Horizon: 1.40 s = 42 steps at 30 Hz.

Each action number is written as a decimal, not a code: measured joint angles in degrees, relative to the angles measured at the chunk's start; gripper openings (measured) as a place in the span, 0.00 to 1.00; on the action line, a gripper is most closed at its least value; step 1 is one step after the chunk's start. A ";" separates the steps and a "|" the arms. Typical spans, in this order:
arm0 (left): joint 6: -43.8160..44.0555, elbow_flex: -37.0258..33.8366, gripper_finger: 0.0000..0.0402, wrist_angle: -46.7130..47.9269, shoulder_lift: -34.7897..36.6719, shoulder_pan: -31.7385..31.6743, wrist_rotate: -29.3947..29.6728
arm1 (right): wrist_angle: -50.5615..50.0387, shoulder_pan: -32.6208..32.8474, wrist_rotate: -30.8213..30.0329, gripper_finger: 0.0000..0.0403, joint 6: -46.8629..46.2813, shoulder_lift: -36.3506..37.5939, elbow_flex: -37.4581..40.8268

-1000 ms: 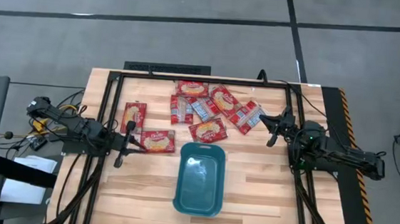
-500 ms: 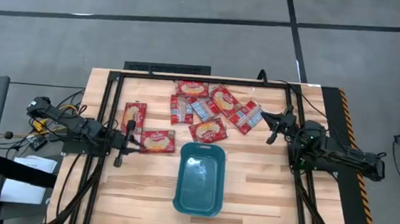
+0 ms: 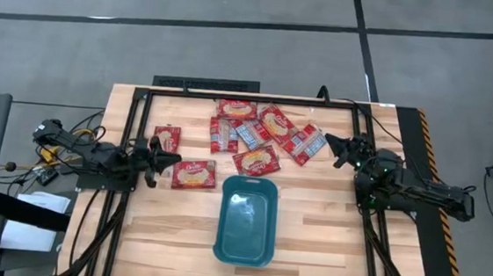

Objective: Sort popcorn bags into baskets
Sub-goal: Put the red popcorn pack into the blue container

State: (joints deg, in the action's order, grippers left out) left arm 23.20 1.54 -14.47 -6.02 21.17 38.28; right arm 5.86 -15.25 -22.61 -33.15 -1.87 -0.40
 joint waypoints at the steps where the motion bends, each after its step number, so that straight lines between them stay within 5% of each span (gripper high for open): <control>1: 0.88 0.00 0.11 0.21 0.00 0.00 1.18 | -0.14 0.00 0.00 0.11 0.26 0.02 0.00; 9: 4.80 -0.02 0.11 2.58 0.01 0.00 8.69 | -0.48 -1.75 -1.75 0.11 7.30 0.02 0.00; 17: 9.68 -0.02 0.11 0.51 0.02 -0.05 24.74 | -0.76 -4.39 -1.75 0.12 8.20 0.00 -0.02; 22: 9.27 -0.02 0.18 -2.85 -0.04 -2.16 16.89 | -0.87 -5.65 -1.74 0.16 8.23 0.00 -0.02; 31: 8.19 8.08 0.48 -1.59 -8.21 -9.17 7.23 | -0.96 -6.26 -1.43 0.32 9.84 0.00 -0.02; 34: 9.26 15.86 0.54 8.25 -14.76 -12.60 6.40 | -1.00 -6.16 -1.33 0.38 9.84 0.00 -0.04; 42: 24.56 37.74 0.56 55.65 -37.76 -28.36 2.11 | -1.07 -6.16 -1.33 0.50 9.77 0.00 -0.04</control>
State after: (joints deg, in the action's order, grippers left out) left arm 47.77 39.28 41.18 -43.78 -7.19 40.39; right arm 4.80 -21.41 -23.94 -23.38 -1.87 -0.45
